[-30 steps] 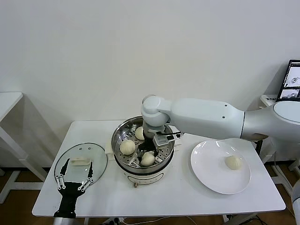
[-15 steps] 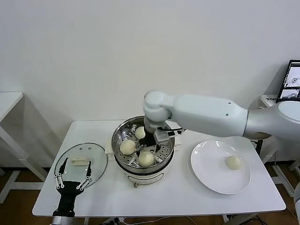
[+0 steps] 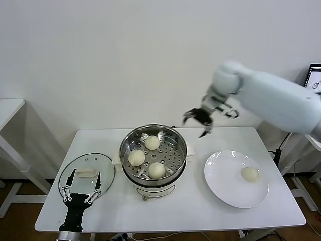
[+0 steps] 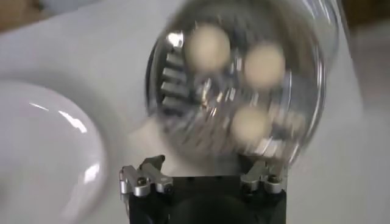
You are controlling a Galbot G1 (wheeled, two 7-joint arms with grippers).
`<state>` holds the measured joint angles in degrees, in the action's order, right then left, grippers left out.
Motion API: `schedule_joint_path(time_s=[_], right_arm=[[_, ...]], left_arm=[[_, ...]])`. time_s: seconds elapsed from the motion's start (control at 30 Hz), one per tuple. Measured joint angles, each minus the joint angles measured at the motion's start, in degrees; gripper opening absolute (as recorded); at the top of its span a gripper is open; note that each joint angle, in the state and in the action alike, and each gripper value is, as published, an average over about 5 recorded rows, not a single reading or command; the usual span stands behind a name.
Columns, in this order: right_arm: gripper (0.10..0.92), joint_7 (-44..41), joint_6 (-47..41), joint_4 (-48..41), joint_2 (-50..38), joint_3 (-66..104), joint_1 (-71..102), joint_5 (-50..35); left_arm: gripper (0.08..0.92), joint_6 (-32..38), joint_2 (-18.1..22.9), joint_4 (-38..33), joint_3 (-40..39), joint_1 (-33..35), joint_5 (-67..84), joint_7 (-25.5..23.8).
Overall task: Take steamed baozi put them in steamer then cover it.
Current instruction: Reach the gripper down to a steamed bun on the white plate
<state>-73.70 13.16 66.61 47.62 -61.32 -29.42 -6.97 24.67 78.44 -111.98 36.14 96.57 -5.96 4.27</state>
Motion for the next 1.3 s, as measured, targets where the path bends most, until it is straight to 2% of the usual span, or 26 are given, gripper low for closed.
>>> schedule_joint_path(time_s=[0.3,0.53,1.3], right_arm=[[0.823,0.46,-7.52,-5.18,-8.53,0.14,6.88,-2.18],[0.823,2.34,-10.59,-6.80,-11.79,1.95,13.59,-1.05],[0.823,8.99,-13.00,-12.00,-11.97,8.38,26.10,3.54]], left_arm=[[0.823,-0.01,-0.03,0.39,-0.10,0.01,-0.08,0.00],[0.823,-0.10,-0.02,0.68,-0.32,-0.10,-0.14,0.00],[0.823,-0.63,-0.49,0.99,-0.54,-0.15,-0.34,0.06]])
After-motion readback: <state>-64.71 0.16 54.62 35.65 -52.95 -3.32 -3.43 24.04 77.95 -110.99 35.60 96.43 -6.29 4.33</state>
